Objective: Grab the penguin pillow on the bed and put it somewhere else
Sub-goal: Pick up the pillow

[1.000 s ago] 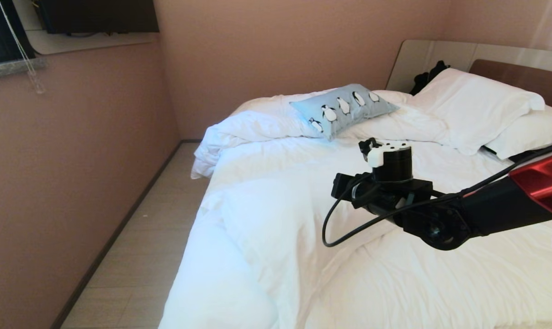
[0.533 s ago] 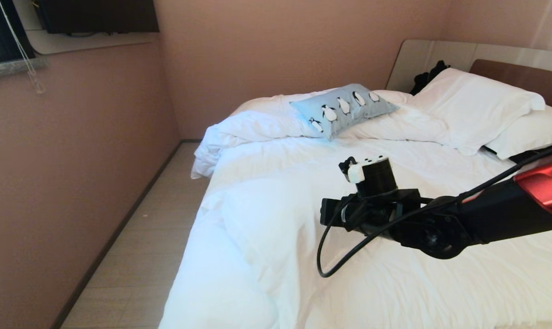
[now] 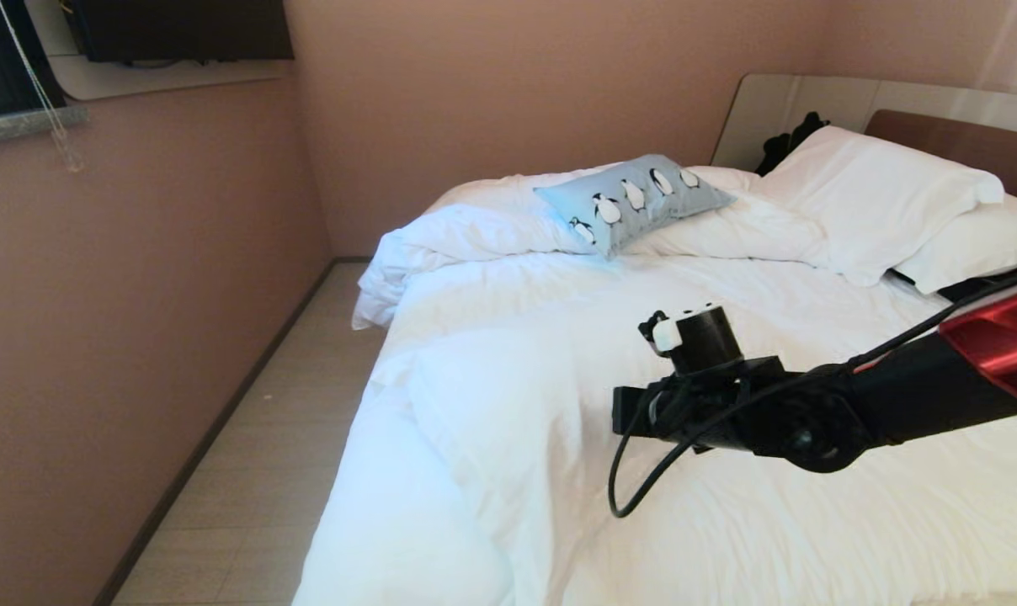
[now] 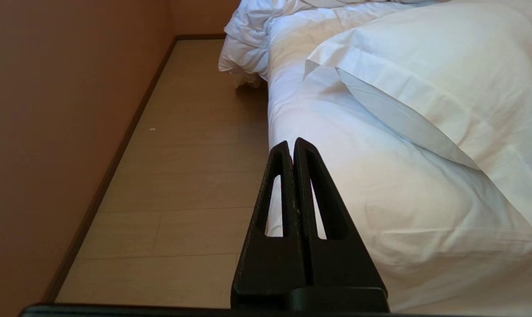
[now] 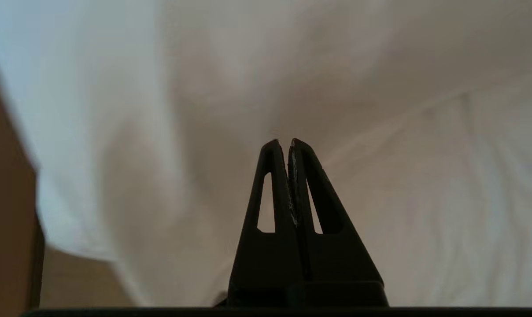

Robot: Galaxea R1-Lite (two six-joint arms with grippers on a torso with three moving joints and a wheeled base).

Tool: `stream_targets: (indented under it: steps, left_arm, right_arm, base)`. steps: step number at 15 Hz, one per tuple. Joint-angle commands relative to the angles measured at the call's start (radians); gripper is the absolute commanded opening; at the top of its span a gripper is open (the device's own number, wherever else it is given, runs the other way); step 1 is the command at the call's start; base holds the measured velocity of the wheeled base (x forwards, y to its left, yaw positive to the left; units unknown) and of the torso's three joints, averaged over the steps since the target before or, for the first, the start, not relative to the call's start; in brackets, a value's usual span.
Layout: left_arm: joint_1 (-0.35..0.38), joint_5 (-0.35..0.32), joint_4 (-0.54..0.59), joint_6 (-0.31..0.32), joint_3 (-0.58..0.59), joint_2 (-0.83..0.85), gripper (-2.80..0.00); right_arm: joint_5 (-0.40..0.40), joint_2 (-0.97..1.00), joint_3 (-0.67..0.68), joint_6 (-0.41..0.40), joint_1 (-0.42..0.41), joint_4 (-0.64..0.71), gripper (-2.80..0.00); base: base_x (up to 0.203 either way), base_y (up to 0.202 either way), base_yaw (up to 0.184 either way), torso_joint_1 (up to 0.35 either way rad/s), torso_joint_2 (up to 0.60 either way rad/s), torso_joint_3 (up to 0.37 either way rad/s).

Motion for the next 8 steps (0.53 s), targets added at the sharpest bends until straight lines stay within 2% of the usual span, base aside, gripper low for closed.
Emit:
stream_targets:
  steps: [1, 4, 6, 8]
  left_arm:
    - [0.000, 0.000, 0.000, -0.001, 0.001, 0.000, -2.80]
    - [0.000, 0.000, 0.000, -0.001, 0.000, 0.000, -2.80]
    - [0.000, 0.000, 0.000, -0.001, 0.000, 0.000, -2.80]
    - [0.000, 0.000, 0.000, -0.001, 0.000, 0.000, -2.80]
  right_arm:
    - [0.164, 0.030, 0.039, -0.022, -0.085, -0.098, -2.80]
    - [0.193, 0.030, 0.132, -0.175, -0.162, -0.164, -2.80]
    - [0.212, 0.060, 0.200, -0.303, -0.225, -0.299, -2.80]
    - [0.226, 0.114, 0.251, -0.363, -0.270, -0.452, -2.80]
  base:
    - [0.000, 0.000, 0.000, 0.000, 0.00, 0.000]
    - [0.000, 0.000, 0.000, 0.000, 0.00, 0.000]
    - [0.000, 0.000, 0.000, 0.000, 0.00, 0.000]
    - [0.000, 0.000, 0.000, 0.000, 0.00, 0.000]
